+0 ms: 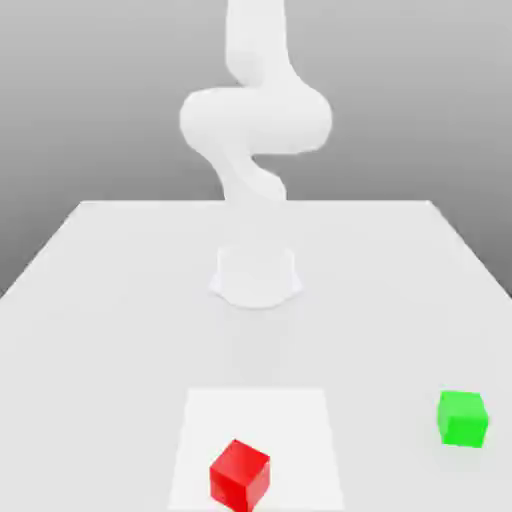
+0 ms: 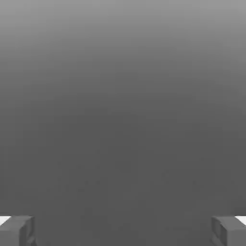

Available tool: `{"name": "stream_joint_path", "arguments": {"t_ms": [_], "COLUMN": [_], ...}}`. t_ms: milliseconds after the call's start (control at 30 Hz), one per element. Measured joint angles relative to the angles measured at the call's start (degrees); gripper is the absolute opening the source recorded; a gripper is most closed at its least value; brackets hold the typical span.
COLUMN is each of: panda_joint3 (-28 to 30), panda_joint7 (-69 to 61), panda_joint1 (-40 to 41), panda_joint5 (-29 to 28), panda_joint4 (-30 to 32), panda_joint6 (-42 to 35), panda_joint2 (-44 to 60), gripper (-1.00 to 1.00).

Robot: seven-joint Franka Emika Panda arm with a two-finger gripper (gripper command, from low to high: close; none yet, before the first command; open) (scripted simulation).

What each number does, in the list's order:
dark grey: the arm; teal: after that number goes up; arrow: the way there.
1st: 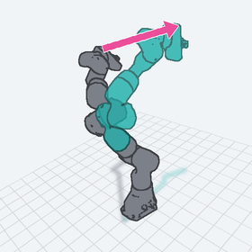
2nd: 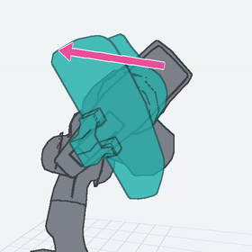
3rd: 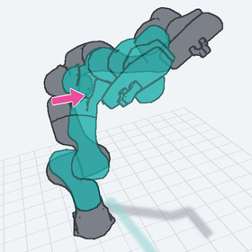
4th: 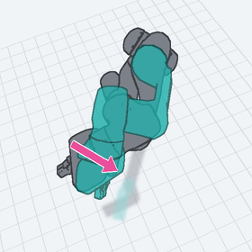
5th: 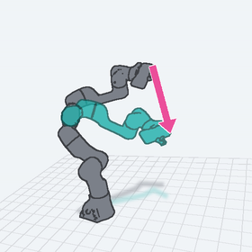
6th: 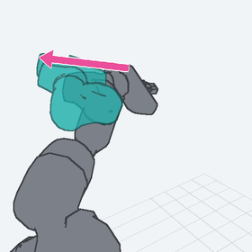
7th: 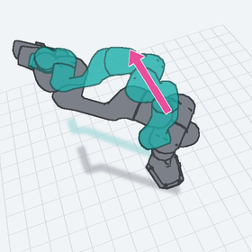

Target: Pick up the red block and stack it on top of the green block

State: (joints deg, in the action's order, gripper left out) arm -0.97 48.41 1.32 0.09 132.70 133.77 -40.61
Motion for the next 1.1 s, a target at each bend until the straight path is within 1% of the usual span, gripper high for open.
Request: {"name": "stream_joint_path", "arguments": {"t_ms": [267, 500, 800, 967, 1000, 1100], "panda_joint3": [-2.84, -3.95, -3.42, -2.19, -1.94, -1.95], "panda_joint7": [9.08, 17.46, 27.16, 28.99, 29.2, 29.22], "panda_joint1": [3.59, 5.25, 5.45, 4.5, 4.3, 4.31], "panda_joint5": [-0.65, -2.06, -2.34, -3.23, -3.48, -3.51], "panda_joint4": [2.98, 5.53, 8.81, 7.95, 7.71, 7.71], "panda_joint6": [6.47, 12.01, 19.12, 26.82, 28.16, 28.2], "panda_joint2": [16.95, 31.51, 50.16, 60.53, 62.15, 62.15], "gripper": [0.0, 0.0, 0.0, 0.0, -1.0, -1.0]}}
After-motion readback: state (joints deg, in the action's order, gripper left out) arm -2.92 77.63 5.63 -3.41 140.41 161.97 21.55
